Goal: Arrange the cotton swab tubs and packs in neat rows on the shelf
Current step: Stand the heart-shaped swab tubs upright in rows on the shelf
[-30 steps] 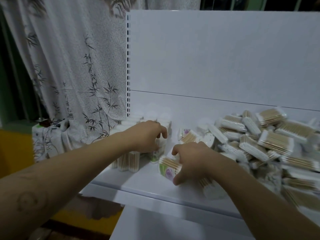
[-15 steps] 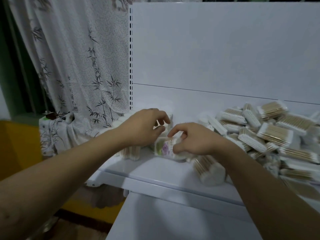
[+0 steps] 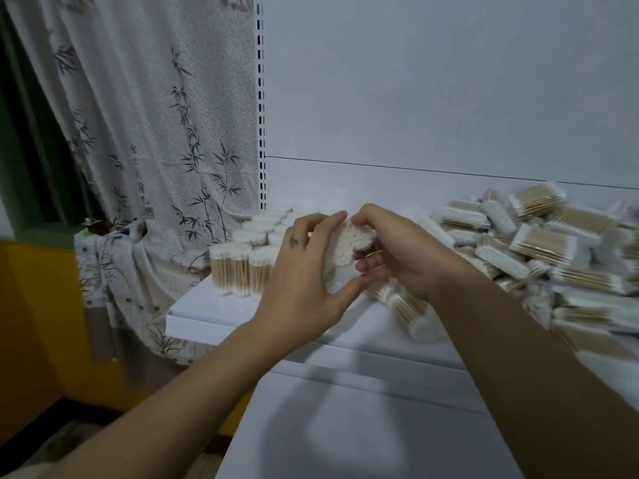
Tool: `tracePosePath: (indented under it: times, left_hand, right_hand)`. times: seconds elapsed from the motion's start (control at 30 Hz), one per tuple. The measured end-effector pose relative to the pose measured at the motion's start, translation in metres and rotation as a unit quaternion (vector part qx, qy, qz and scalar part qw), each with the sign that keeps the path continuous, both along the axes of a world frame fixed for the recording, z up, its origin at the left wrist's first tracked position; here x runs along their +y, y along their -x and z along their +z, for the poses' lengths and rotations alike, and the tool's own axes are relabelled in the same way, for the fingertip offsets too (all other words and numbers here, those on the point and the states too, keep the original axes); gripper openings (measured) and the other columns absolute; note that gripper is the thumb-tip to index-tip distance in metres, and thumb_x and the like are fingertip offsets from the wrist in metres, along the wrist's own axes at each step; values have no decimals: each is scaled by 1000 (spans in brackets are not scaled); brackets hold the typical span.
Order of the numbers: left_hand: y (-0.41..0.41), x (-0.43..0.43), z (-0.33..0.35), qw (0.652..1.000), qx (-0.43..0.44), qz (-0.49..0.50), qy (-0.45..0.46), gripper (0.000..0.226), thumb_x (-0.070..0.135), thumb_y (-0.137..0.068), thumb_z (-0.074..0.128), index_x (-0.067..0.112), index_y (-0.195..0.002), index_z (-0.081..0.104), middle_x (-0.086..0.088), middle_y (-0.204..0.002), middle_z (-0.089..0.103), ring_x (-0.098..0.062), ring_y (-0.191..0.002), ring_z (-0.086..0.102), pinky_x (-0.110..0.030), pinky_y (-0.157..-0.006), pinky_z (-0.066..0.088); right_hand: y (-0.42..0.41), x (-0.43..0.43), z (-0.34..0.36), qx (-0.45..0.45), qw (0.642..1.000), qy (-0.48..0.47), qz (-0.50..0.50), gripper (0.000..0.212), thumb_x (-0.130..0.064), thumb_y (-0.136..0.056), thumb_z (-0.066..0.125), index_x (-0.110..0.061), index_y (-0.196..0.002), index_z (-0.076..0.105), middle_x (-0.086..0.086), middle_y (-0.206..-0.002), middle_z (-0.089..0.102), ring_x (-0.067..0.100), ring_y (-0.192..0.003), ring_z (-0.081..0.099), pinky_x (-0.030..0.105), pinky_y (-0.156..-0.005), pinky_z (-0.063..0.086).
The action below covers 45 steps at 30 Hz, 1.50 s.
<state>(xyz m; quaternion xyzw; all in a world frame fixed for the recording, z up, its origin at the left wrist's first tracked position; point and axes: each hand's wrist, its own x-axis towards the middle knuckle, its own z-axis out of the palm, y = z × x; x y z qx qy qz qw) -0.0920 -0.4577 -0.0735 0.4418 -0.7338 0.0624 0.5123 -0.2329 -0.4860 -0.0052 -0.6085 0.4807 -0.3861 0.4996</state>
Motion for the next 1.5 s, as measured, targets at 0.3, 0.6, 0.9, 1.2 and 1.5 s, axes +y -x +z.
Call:
tracePosePath:
  times: [0.3,0.6,0.9,1.2,1.5]
  left_hand:
    - [-23,-1,-11,979,162,-97,-82,34,31,-86,72,29,-112,49,19,-103,63,1,-96,62,-21,-79,51]
    - [-66,-2,-20,990,11,137,23,47,41,-78,67,23,-121,60,1,-108,59,-19,-103,44,-33,-84,27]
    - [-83,-19,-48,975,-117,178,69,53,40,-73,75,18,-119,59,-7,-121,57,-28,-117,40,-45,-95,24]
    - [-83,-24,-51,985,-108,122,52,53,39,-76,61,11,-121,58,-7,-123,56,-29,-126,45,-59,-115,15]
    - [-86,-31,-55,986,-112,105,62,50,25,-75,65,9,-122,58,-7,-125,57,-27,-131,43,-55,-119,6]
  right_hand:
    - [1,21,-50,113,965,231,-45,30,-48,-86,66,-19,-85,70,-7,-82,65,6,-74,60,27,-72,49]
    - [-35,29,-102,77,929,314,-180,23,-22,-85,73,-37,-100,62,-20,-92,64,-10,-87,58,10,-65,47]
    - [-46,22,-98,134,927,308,-170,27,-25,-78,79,-29,-93,57,-20,-81,62,-9,-76,58,8,-61,42]
    - [-41,12,-104,148,939,268,-156,32,-25,-78,77,-26,-107,62,-14,-83,66,-4,-76,60,9,-64,45]
    - [-39,4,-113,202,923,286,-161,15,-26,-79,75,-26,-90,63,-15,-78,63,-2,-73,57,9,-62,41]
